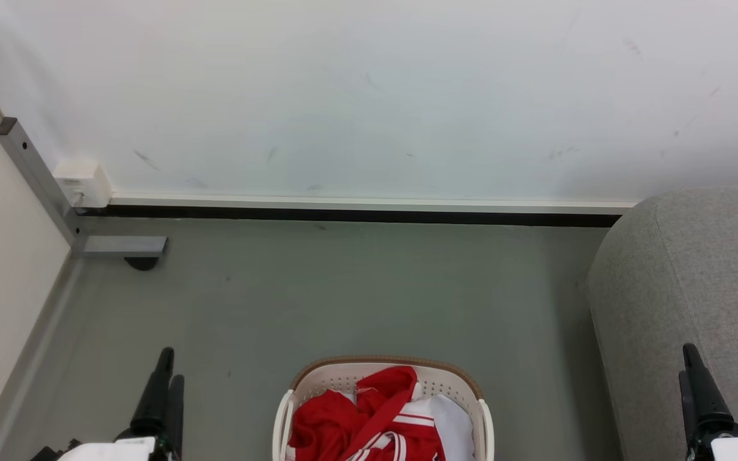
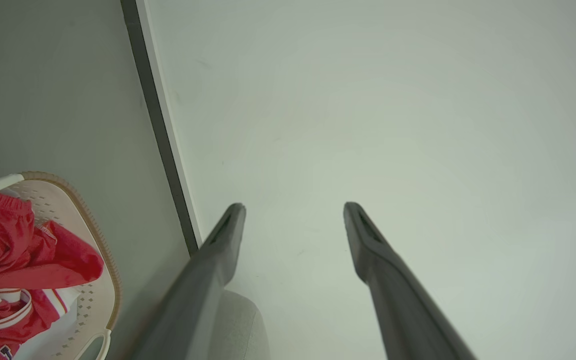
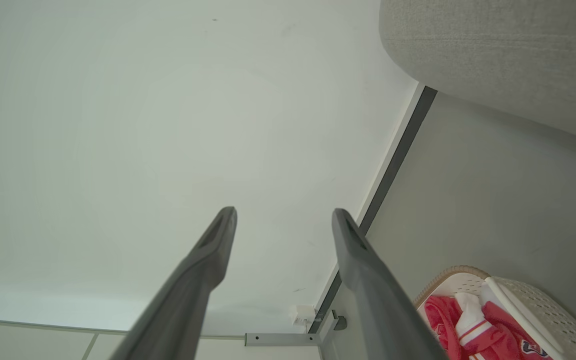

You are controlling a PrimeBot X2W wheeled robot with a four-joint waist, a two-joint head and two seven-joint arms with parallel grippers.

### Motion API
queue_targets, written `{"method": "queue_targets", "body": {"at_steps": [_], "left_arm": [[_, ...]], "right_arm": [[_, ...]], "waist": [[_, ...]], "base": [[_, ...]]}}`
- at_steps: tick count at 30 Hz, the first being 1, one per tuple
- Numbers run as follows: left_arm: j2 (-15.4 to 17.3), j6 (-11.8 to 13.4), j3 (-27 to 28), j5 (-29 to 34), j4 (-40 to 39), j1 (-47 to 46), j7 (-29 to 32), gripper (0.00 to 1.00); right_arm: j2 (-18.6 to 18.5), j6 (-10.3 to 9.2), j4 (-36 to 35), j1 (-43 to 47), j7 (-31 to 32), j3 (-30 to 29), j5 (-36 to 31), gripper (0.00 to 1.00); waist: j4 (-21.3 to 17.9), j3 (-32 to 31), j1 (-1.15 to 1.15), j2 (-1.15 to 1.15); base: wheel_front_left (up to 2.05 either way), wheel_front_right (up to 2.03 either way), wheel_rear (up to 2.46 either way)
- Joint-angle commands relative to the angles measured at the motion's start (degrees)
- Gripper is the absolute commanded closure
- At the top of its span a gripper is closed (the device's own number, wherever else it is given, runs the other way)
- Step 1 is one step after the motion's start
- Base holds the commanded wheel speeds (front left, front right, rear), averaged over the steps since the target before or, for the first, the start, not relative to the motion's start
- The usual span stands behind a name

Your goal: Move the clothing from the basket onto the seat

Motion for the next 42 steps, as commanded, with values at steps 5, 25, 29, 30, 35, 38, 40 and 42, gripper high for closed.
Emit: {"method": "queue_targets", "body": {"at_steps": [5, 25, 29, 30, 35, 38, 40, 42], "left_arm": [[0.3, 0.3, -1.2, 5.2, -1.7, -0.8, -1.6, 0.00], [0.4, 5.2, -5.8, 29.6, -4.5, 0.2, -6.0, 0.00], [0.4, 6.3, -6.9, 34.2, -4.6, 0.4, -6.8, 0.00], [0.4, 6.5, -7.2, 35.4, -4.6, 0.5, -6.9, 0.00], [0.5, 7.6, -8.1, 40.6, -4.5, 0.6, -7.8, 0.00], [0.5, 8.0, -8.6, 43.0, -4.6, 0.6, -8.4, 0.00], [0.5, 8.2, -8.8, 44.9, -4.8, 0.7, -8.8, 0.00], [0.5, 8.5, -9.0, 46.5, -4.9, 0.9, -9.1, 0.00]], "right_arm": [[-1.0, -0.02, -2.3, 0.2, -1.8, 0.9, -7.6, 0.00], [-2.3, -0.04, -5.4, 2.1, -6.1, 3.4, -33.7, 0.00], [-2.5, -0.04, -5.6, 2.5, -7.0, 3.9, -38.7, 0.00], [-2.6, -0.04, -5.5, 2.6, -7.1, 3.9, -39.9, 0.00], [-2.6, -0.04, -5.0, 2.9, -8.1, 4.0, -45.3, 0.00], [-2.6, -0.05, -5.0, 3.1, -8.6, 4.2, -48.0, 0.00], [-2.6, -0.05, -5.0, 3.2, -9.0, 4.4, -49.7, 0.00], [-2.6, -0.05, -5.0, 3.3, -9.3, 4.5, -51.4, 0.00]], "waist": [[0.1, 0.0, 0.00, 0.00], [0.1, -0.1, 0.00, 0.00], [0.1, -0.1, 0.00, 0.00], [0.1, -0.2, 0.00, 0.00], [0.2, -0.2, 0.00, 0.00], [0.2, -0.3, 0.00, 0.00], [0.2, -0.3, 0.00, 0.00], [0.2, -0.4, 0.00, 0.00]], "base": [[0.00, 0.00, 0.00], [0.00, 0.00, 0.00], [0.00, 0.00, 0.00], [0.00, 0.00, 0.00], [0.00, 0.00, 0.00], [0.00, 0.00, 0.00], [0.00, 0.00, 0.00], [0.00, 0.00, 0.00]]}}
